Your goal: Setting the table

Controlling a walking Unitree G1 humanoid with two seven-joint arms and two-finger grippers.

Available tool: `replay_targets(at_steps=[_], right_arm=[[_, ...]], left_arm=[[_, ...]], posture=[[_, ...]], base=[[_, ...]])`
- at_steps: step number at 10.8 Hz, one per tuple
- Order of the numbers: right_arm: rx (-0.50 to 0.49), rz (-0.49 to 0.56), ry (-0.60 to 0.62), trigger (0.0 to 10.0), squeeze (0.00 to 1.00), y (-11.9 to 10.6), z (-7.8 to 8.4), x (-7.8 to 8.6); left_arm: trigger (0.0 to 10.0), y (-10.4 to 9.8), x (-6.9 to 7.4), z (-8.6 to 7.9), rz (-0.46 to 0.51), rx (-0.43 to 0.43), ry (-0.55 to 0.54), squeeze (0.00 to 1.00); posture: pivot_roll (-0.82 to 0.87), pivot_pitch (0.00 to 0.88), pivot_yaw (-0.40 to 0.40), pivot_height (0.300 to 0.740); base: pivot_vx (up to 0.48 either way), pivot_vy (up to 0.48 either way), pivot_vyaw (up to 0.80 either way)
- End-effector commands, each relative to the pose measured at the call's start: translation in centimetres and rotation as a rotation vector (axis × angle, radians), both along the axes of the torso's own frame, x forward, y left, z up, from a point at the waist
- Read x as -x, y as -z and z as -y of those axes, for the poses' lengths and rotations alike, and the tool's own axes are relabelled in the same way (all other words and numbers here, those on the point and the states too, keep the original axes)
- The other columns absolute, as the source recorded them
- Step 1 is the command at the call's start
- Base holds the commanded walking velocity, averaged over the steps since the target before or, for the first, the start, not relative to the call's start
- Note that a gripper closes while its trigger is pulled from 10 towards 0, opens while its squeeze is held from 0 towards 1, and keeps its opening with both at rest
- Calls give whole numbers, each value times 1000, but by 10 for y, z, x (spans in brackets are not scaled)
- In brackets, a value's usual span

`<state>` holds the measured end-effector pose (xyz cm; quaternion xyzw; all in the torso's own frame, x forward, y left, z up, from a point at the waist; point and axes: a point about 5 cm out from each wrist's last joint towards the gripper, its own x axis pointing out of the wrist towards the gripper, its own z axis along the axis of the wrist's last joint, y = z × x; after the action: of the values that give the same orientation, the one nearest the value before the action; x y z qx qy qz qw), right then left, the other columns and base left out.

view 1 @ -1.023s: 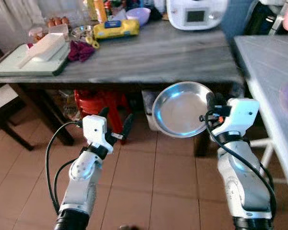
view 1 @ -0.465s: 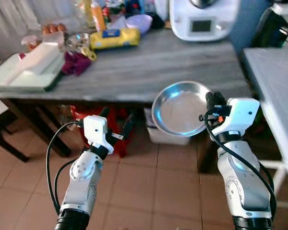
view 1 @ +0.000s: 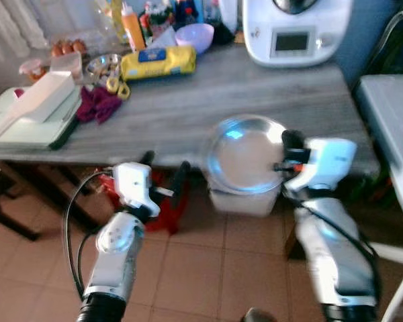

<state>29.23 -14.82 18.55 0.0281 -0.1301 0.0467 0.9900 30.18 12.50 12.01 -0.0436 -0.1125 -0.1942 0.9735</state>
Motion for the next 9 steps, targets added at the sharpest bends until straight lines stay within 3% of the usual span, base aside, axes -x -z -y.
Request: replay_targets(at_steps=[1, 6, 9], right_arm=[[-22, 14, -31, 10000, 0, -3, -10, 1], [-33, 1, -21, 10000, 0, 1, -9, 0], [-39, -7, -10, 10000, 0, 3, -7, -2]], left_arm=[[10000, -1, 0, -10, 7, -18, -28, 0], [10000, 1, 2, -11, -5, -33, -27, 0], [10000, 4, 7, -17, -5, -47, -22, 0]], posture=[[-109, 139, 112, 740], [-107, 142, 113, 740], [-105, 144, 113, 740]], base=[[412, 0, 0], [338, 0, 0], [0, 0, 0]])
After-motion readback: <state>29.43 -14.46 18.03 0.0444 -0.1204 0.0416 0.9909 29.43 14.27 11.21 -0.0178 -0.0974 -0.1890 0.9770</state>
